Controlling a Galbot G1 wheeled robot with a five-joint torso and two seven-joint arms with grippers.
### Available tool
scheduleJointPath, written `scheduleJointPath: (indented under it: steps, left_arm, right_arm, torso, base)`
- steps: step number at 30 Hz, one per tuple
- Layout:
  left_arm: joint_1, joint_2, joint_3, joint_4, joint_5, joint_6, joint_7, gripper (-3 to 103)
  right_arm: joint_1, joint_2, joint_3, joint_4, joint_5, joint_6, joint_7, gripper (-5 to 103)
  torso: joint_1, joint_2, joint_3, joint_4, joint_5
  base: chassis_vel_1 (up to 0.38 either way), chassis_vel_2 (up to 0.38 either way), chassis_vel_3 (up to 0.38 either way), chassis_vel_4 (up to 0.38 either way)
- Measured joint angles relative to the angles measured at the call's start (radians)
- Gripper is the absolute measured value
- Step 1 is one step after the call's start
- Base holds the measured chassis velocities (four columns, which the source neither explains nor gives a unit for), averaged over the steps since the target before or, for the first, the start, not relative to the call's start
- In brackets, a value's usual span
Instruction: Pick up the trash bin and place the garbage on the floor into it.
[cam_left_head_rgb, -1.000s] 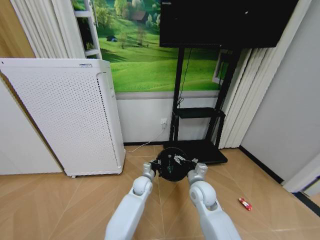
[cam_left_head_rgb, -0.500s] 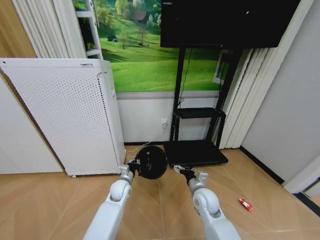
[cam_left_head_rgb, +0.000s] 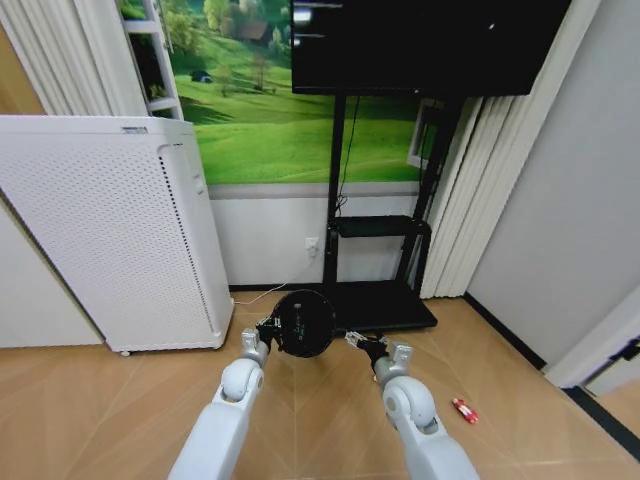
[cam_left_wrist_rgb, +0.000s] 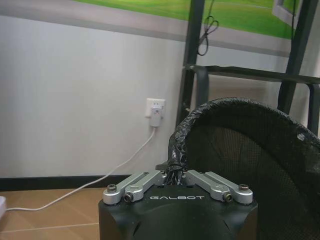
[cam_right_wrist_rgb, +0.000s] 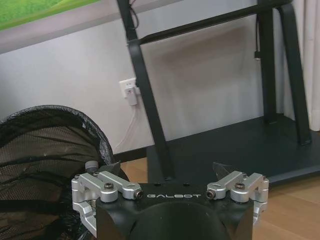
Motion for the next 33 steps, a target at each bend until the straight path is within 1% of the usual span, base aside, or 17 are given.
scheduleJointPath:
  steps: [2, 7, 8, 9, 10, 15, 16, 18, 21, 22, 23, 24, 25, 27, 29, 31, 33]
  left_arm:
    - [-0.002, -0.001, 0.001, 0.002, 0.000, 0.000, 0.000, 3]
    - [-0.009, -0.007, 0.005, 0.013, -0.001, 0.000, 0.002, 3]
    - [-0.011, -0.008, 0.005, 0.015, 0.000, -0.001, 0.003, 3]
    - [-0.011, -0.009, 0.005, 0.016, -0.001, -0.001, 0.005, 3]
    - [-0.012, -0.009, 0.005, 0.018, -0.001, -0.001, 0.007, 3]
    - [-0.011, -0.007, 0.000, 0.019, -0.003, -0.001, 0.010, 3]
    - [-0.010, -0.004, -0.002, 0.018, -0.004, -0.001, 0.011, 3]
    - [-0.009, -0.002, -0.003, 0.017, -0.005, -0.001, 0.011, 3]
    - [-0.009, 0.005, -0.007, 0.010, -0.010, -0.001, 0.010, 3]
    - [-0.009, 0.005, -0.007, 0.010, -0.010, -0.001, 0.010, 3]
    - [-0.009, 0.005, -0.008, 0.009, -0.011, -0.001, 0.010, 3]
    - [-0.009, 0.005, -0.008, 0.008, -0.013, -0.002, 0.009, 3]
    - [-0.009, 0.006, -0.007, 0.005, -0.015, -0.002, 0.009, 3]
    - [-0.009, 0.007, -0.006, 0.003, -0.016, -0.002, 0.009, 3]
    - [-0.011, 0.014, -0.001, -0.008, -0.027, -0.001, 0.008, 3]
    - [-0.012, 0.018, 0.000, -0.012, -0.031, 0.001, 0.007, 3]
    - [-0.013, 0.027, 0.002, -0.023, -0.042, 0.006, 0.003, 3]
  right_arm:
    - [0.001, 0.000, 0.000, -0.004, -0.001, 0.000, 0.000, 100]
    - [0.006, 0.000, -0.001, -0.033, -0.038, 0.032, 0.001, 100]
    - [0.007, 0.000, -0.001, -0.042, -0.052, 0.057, -0.005, 100]
    - [0.010, 0.000, 0.002, -0.051, -0.057, 0.080, -0.006, 100]
    - [0.013, 0.001, 0.006, -0.053, -0.044, 0.086, 0.000, 100]
    - [0.027, 0.005, 0.018, -0.061, -0.011, 0.076, 0.014, 100]
    - [0.032, 0.005, 0.025, -0.070, -0.009, 0.067, 0.014, 100]
    - [0.035, 0.004, 0.028, -0.080, -0.008, 0.062, 0.014, 100]
    - [0.056, 0.005, 0.034, -0.169, -0.024, 0.056, 0.013, 100]
    - [0.056, 0.005, 0.034, -0.169, -0.024, 0.056, 0.013, 100]
    - [0.068, 0.009, 0.035, -0.232, -0.058, 0.069, 0.005, 100]
    - [0.087, 0.016, 0.034, -0.337, -0.118, 0.092, -0.009, 100]
    - [0.100, 0.020, 0.032, -0.394, -0.147, 0.104, -0.019, 100]
    - [0.107, 0.021, 0.030, -0.421, -0.162, 0.110, -0.023, 100]
    - [0.135, 0.033, 0.018, -0.543, -0.229, 0.129, -0.060, 100]
    - [0.143, 0.036, 0.013, -0.571, -0.241, 0.130, -0.068, 100]
    - [0.164, 0.049, -0.002, -0.665, -0.270, 0.140, -0.081, 100]
  torso:
    - [0.000, 0.000, 0.000, 0.0000, 0.0000]
    - [0.000, 0.000, 0.000, -0.0002, 0.0000]
    - [0.000, 0.000, 0.000, -0.0002, -0.0004]
    - [0.000, 0.000, 0.000, -0.0007, 0.0011]
    - [0.000, 0.000, 0.000, -0.0008, -0.0001]
    - [0.000, 0.000, 0.000, -0.0006, -0.0001]
    - [0.000, 0.000, 0.000, 0.0000, -0.0006]
    - [0.000, 0.000, 0.000, 0.0001, -0.0005]
    - [0.000, 0.000, 0.000, 0.0010, -0.0004]
    - [0.000, 0.000, 0.000, 0.0010, -0.0004]
    - [0.000, 0.000, 0.000, 0.0009, -0.0003]
    - [0.000, 0.000, 0.000, 0.0002, 0.0001]
    - [0.000, 0.000, 0.000, -0.0002, 0.0000]
    - [0.000, 0.000, 0.000, -0.0002, 0.0001]
    - [0.000, 0.000, 0.000, -0.0006, 0.0000]
    - [0.000, 0.000, 0.000, -0.0005, -0.0001]
    - [0.000, 0.000, 0.000, -0.0003, -0.0002]
  base:
    - [-0.291, -0.304, 0.294, 0.302]
    - [-0.329, -0.337, 0.324, 0.318]
    - [-0.310, -0.303, 0.315, 0.316]
    - [-0.198, -0.270, 0.232, 0.316]
    - [-0.198, -0.213, 0.187, 0.178]
    - [-0.051, -0.116, 0.084, 0.038]
    - [0.007, 0.000, -0.037, -0.055]
    - [0.036, 0.033, -0.037, -0.076]
    - [0.088, 0.105, -0.050, -0.069]
    - [0.071, 0.104, -0.038, -0.039]
    - [0.071, 0.039, -0.031, -0.039]
    - [0.000, 0.000, 0.000, 0.000]
    - [0.000, 0.000, 0.000, 0.000]
    - [0.000, 0.000, 0.000, 0.000]
    - [0.000, 0.000, 0.000, 0.000]
    - [0.000, 0.000, 0.000, 0.000]
    - [0.000, 0.000, 0.000, 0.000]
